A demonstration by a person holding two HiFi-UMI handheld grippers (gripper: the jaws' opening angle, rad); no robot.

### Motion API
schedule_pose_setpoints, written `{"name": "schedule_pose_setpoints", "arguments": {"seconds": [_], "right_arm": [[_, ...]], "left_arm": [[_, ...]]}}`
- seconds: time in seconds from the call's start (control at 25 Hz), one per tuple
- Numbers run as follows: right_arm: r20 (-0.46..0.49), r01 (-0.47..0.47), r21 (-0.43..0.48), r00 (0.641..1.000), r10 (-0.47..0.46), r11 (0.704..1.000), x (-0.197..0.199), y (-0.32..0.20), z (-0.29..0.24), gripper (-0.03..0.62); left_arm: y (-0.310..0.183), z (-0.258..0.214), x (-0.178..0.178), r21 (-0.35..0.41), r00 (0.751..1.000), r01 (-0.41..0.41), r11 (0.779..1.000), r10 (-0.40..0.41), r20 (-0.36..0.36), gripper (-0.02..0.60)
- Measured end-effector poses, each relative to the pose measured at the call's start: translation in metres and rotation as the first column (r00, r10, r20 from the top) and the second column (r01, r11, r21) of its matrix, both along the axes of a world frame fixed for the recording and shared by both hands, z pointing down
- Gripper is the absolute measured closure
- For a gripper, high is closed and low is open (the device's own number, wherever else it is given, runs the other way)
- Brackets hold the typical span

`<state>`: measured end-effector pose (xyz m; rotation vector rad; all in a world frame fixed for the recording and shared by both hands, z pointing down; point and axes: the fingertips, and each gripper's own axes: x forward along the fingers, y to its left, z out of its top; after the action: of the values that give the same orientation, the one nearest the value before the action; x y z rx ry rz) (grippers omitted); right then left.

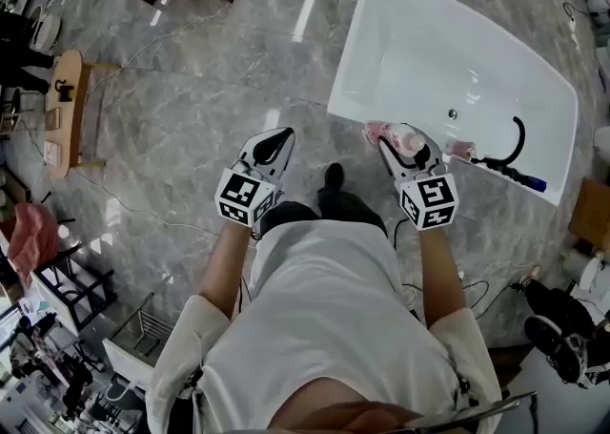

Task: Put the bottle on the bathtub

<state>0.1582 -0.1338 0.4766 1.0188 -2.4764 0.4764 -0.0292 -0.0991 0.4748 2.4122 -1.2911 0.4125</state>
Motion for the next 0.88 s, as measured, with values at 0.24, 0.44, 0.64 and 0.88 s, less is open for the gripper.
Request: {"name": "schedule_pose_setpoints", "arguments": {"seconds": [0.24,0.44,0.64,0.88], "right_arm": [[-0.012,0.008,-0.038,1.000,-0.008,0.999,-0.013,-0.027,0.028,0.362],[-0.030,-0.005,-0.048,1.000,0.003,0.999,-0.028,-0.045,0.049,0.362],[-0.046,-0.019,-0.064,0.999,0.016,0.998,-0.049,-0.056,0.082,0.362],[-0.088,0.004,-0.057,0.996,-0.009,0.998,-0.066,-0.074,0.136,0.362]], "left_arm": [[-0.031,0.024,-0.010,-0.048,1.000,0.015,0.999,-0.014,0.013,0.574],[-0.049,0.045,-0.017,-0.071,1.000,-0.015,0.997,0.017,0.026,0.574],[-0.063,0.077,-0.033,-0.095,0.999,-0.037,0.995,0.039,0.018,0.574],[-0.082,0.126,-0.041,-0.134,0.995,-0.089,0.987,0.094,0.037,0.574]]}}
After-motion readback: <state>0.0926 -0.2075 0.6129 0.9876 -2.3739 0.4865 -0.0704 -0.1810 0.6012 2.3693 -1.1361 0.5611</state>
